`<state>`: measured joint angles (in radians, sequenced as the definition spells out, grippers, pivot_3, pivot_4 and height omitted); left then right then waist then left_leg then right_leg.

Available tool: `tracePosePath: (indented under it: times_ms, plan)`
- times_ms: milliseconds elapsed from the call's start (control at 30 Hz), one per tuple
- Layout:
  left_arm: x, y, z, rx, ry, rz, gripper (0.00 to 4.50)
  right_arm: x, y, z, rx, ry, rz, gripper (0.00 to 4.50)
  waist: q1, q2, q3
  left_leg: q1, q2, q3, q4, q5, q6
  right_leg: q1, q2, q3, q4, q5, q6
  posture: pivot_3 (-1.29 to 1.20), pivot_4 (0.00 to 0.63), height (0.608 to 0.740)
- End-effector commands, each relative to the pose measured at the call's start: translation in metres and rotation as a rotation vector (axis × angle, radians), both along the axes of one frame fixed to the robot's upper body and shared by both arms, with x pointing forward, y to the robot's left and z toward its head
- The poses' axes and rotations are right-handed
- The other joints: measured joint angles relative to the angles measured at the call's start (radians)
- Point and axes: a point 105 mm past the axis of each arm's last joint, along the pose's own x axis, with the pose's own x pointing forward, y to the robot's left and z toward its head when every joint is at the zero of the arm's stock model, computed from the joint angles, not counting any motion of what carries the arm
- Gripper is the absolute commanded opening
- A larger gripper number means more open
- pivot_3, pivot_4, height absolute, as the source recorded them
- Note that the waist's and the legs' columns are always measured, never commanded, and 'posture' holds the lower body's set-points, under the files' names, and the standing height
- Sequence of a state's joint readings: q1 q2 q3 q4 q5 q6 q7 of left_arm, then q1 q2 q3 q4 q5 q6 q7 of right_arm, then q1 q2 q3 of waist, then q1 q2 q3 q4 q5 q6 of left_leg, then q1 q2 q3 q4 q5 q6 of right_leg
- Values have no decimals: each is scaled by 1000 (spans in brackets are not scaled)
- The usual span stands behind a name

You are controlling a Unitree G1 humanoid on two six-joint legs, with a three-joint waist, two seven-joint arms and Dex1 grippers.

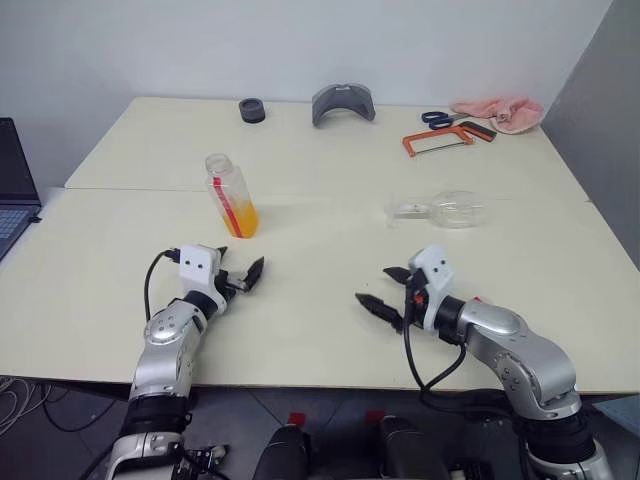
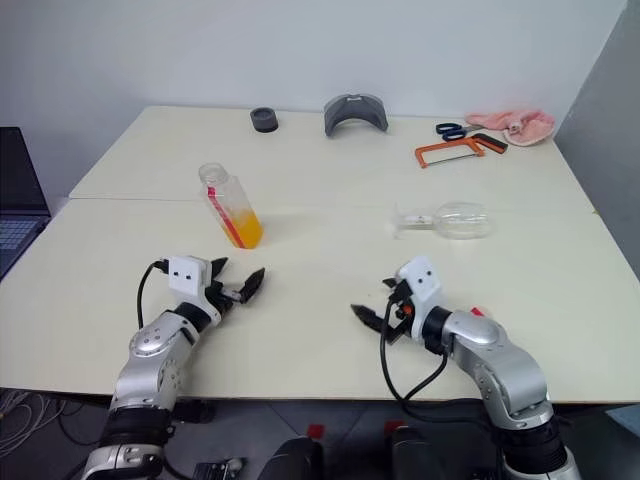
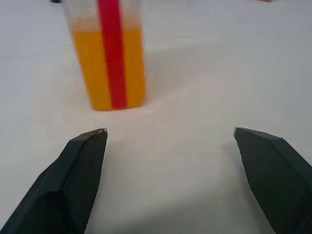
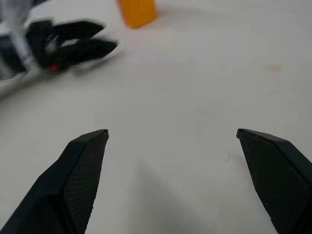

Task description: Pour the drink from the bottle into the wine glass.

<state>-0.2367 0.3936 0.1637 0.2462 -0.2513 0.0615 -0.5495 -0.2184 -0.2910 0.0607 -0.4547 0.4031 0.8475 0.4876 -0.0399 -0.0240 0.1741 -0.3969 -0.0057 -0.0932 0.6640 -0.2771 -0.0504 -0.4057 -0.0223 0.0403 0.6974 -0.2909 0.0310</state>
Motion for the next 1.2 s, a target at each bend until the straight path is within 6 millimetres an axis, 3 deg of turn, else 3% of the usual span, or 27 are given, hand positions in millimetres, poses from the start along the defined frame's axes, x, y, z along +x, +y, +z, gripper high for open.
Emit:
tracePosePath:
  times_ms: [33, 367, 600, 933, 1200]
  plan:
    - [-11, -31, 26, 21, -51, -244, 4462, 10, -1, 20, 115, -10, -76, 4500, 0, 0, 0, 0, 0, 0, 0, 0, 0, 0, 0, 0, 0, 0, 0, 0, 150, 740]
    - [-29, -69, 44, 143, 6, -672, 4462, 81, -13, 36, 712, 283, -514, 4500, -1, 1, 0, 3, 0, 4, -2, 0, 0, 0, 2, 2, 0, 0, 0, 0, 150, 740]
    - [-29, -76, 47, 168, 8, -739, 4462, 110, -22, 36, 969, 434, -649, 4500, -10, 2, 1, 2, 0, 9, -2, 0, 0, 0, 1, 3, 0, 0, 0, 0, 150, 740]
    - [-28, -76, 44, 157, 4, -748, 4462, 142, -18, 31, 1034, 545, -692, 4500, -42, 3, 1, 3, 0, 12, -3, 0, 0, -1, 3, 3, 1, 0, -1, 0, 150, 740]
    - [-23, -72, 42, 172, -5, -751, 4462, 170, -26, 25, 1048, 526, -783, 4500, -42, 3, 1, 2, 0, 11, -3, 0, 0, -1, 2, 3, 1, 0, -1, 0, 150, 740]
